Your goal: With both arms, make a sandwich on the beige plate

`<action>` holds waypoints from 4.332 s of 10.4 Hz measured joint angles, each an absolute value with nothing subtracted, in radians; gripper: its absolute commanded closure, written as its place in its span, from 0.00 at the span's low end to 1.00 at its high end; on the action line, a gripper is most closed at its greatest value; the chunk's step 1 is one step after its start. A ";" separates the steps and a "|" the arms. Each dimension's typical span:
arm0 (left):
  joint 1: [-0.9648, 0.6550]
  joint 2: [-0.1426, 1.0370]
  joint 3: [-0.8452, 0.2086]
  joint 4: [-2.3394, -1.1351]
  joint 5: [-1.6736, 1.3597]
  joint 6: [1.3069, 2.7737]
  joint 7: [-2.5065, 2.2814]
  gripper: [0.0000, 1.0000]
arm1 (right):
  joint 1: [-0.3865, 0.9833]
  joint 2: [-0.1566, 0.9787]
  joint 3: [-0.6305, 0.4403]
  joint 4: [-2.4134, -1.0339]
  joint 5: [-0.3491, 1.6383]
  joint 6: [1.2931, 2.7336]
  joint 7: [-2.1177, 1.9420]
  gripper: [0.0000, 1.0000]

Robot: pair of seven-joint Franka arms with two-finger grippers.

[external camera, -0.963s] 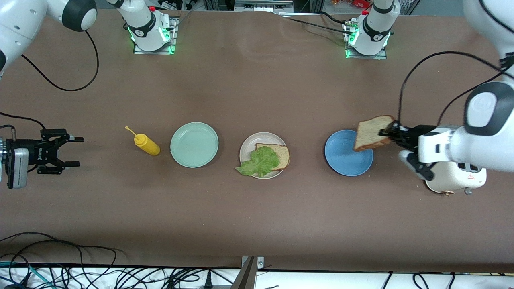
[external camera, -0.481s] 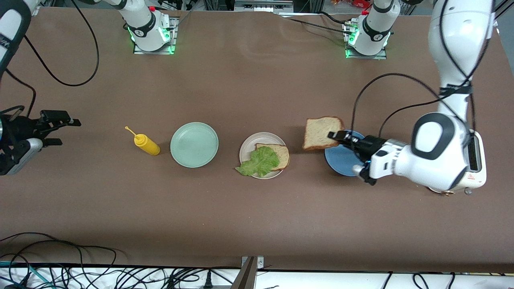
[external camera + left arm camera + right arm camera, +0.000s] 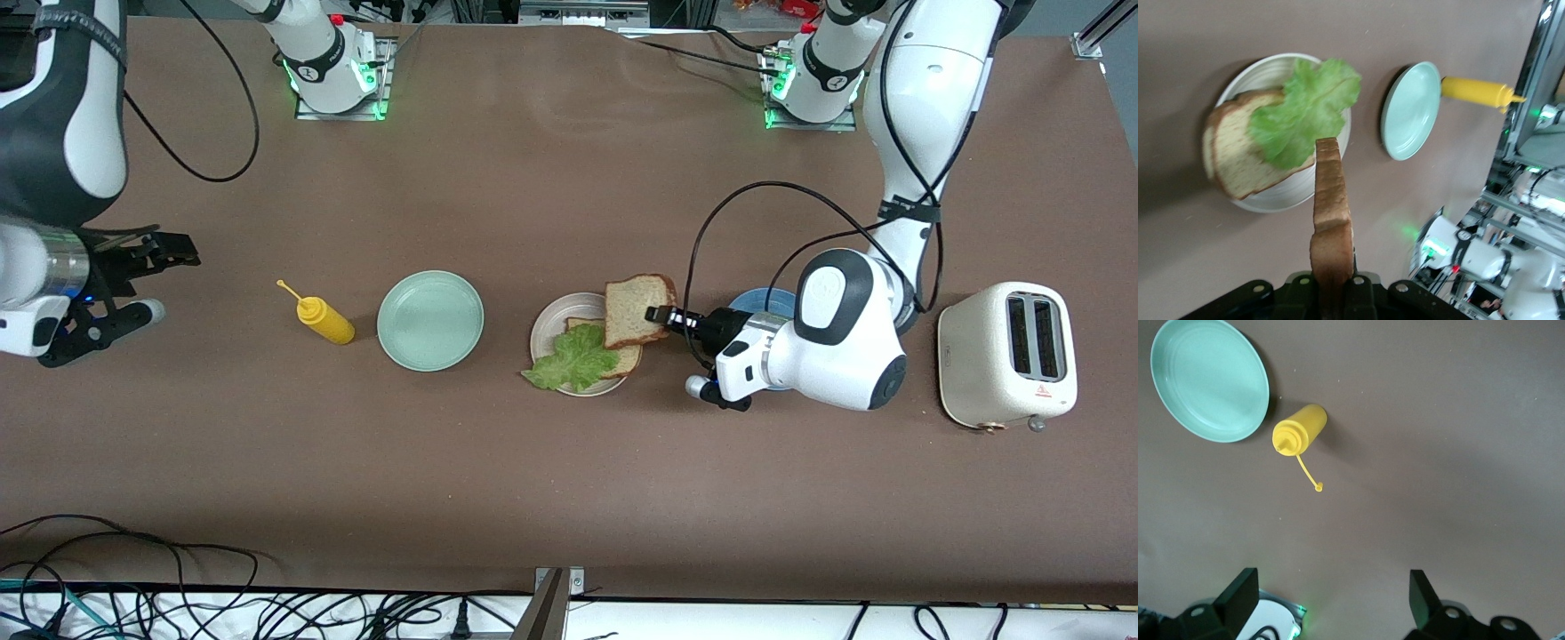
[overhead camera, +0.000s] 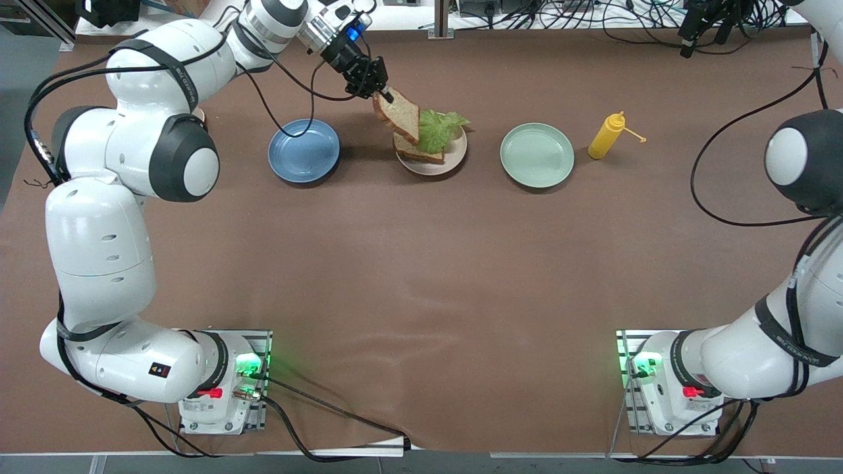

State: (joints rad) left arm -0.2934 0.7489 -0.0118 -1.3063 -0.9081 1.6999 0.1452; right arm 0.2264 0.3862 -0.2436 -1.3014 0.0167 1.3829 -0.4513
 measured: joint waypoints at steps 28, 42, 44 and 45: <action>-0.369 0.896 0.051 -1.306 -1.083 1.880 0.181 0.07 | 0.036 0.051 0.029 -1.681 -0.028 1.690 0.151 0.00; -0.367 0.816 0.199 -1.268 -0.760 1.881 0.084 0.00 | 0.027 0.032 -0.072 -1.642 -0.003 1.648 0.041 0.00; -0.364 0.782 0.208 -1.268 -0.614 1.859 0.073 0.00 | 0.029 0.017 -0.054 -1.641 -0.002 1.647 0.036 0.00; -0.362 0.769 0.215 -1.268 -0.536 1.843 0.069 0.00 | 0.029 0.013 -0.047 -1.641 -0.002 1.644 0.036 0.00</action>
State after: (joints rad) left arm -0.3620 0.7685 0.2147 -1.2684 -0.5358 1.8428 0.0693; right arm 0.0291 0.0129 -0.0468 -1.6406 -0.0017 1.6441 0.0361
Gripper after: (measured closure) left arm 0.000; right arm 0.000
